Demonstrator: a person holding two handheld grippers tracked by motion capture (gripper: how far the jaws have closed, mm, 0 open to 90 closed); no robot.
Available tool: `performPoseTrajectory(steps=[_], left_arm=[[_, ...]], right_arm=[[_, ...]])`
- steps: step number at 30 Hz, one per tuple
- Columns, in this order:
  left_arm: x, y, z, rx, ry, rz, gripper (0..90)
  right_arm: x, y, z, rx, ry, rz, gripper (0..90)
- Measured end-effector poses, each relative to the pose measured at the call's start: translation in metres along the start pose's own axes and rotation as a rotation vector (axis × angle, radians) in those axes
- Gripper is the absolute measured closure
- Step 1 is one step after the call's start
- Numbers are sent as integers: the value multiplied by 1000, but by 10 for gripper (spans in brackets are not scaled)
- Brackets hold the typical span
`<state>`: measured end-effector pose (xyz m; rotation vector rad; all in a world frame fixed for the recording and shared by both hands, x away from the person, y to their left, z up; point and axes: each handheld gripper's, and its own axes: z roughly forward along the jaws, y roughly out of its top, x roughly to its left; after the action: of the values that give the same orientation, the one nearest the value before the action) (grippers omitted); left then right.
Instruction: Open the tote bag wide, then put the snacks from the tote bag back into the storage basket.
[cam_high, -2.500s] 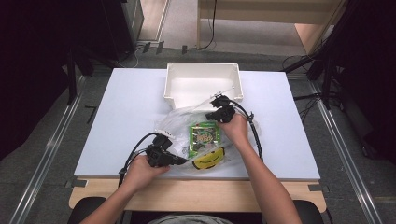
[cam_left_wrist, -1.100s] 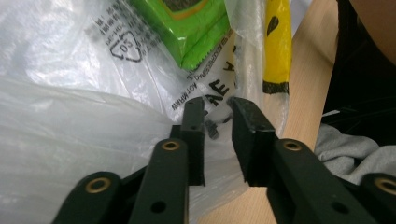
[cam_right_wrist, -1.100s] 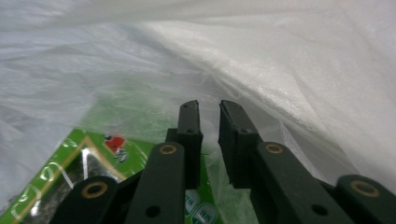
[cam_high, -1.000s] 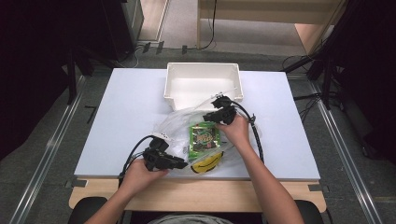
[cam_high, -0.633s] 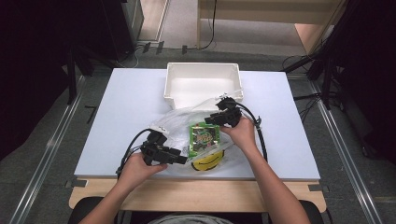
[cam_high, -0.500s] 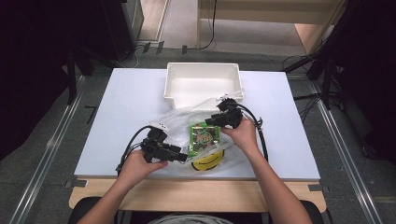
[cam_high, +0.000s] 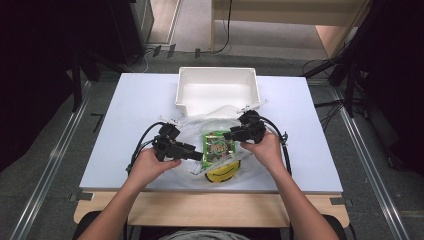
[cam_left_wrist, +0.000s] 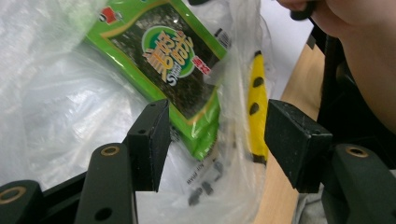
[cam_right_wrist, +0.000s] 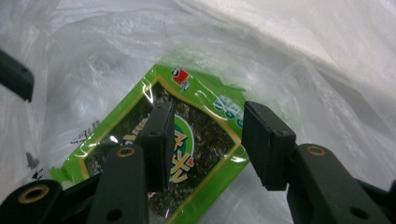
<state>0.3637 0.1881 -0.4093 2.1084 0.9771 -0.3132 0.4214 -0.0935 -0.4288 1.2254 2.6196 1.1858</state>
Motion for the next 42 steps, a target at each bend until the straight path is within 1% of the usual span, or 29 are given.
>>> performPoseTrajectory(steps=[4, 7, 8, 9, 10, 11, 16, 17, 18, 19, 21, 22, 23, 24, 25, 26, 29, 31, 33, 35, 37, 39, 41, 42], left_arm=[[4, 6, 2, -9, -2, -13, 424], [7, 10, 2, -17, 25, -12, 435], [7, 11, 2, -20, 23, -17, 439], [8, 12, 2, -25, 21, -25, 438], [10, 13, 2, -21, 21, -24, 435], [10, 14, 3, -23, 25, -28, 435], [13, 18, 4, -10, 46, -2, 449], [13, 19, 4, -4, 57, 10, 458], [13, 20, 5, -4, 59, 15, 467], [13, 22, 5, -3, 56, 20, 477], [14, 23, 6, -19, 49, 21, 511], [14, 24, 6, -7, 52, 23, 546], [14, 24, 6, -7, 52, 23, 573], [14, 25, 7, -2, 68, 21, 573], [14, 27, 6, -17, 74, 30, 687], [14, 28, 6, -23, 80, 36, 723], [14, 33, 6, -23, 95, 46, 788], [14, 37, 5, -21, 98, 49, 823], [14, 43, 5, -17, 115, 65, 842], [15, 49, 5, -22, 118, 65, 860], [17, 55, 4, -18, 125, 68, 871], [19, 61, 2, -25, 139, 71, 878], [22, 67, 0, -36, 133, 65, 885], [23, 69, 0, -37, 138, 69, 886]], right_arm=[[2, -7, -4, -1, 1, -3, 557], [4, -11, -7, -2, -4, -4, 557], [4, -12, -8, 0, -5, -13, 557], [6, -13, -9, 4, -5, -6, 558], [6, -15, -10, -2, -6, -13, 560], [7, -17, -12, -7, -7, -10, 561], [7, -24, -18, -12, -3, -12, 591], [7, -25, -19, -10, -3, -4, 598], [7, -26, -20, -8, -2, -11, 604], [7, -27, -20, -6, -2, -3, 604], [7, -30, -22, -13, -1, -4, 604], [7, -30, -23, -9, -2, 0, 607], [7, -30, -23, -9, -2, 0, 607], [6, -31, -23, -10, -3, -2, 612], [6, -33, -24, -9, -1, 0, 621], [6, -34, -25, -8, -2, -3, 621], [6, -35, -26, -9, -4, -6, 633], [6, -36, -27, -6, -4, -2, 645], [6, -36, -28, -10, -2, 0, 657], [6, -36, -29, -12, -2, 5, 677], [5, -37, -30, -16, 4, 6, 710], [5, -37, -31, -17, 9, 11, 747], [5, -36, -32, -17, 13, 16, 779], [5, -36, -32, -19, 9, 15, 800]])
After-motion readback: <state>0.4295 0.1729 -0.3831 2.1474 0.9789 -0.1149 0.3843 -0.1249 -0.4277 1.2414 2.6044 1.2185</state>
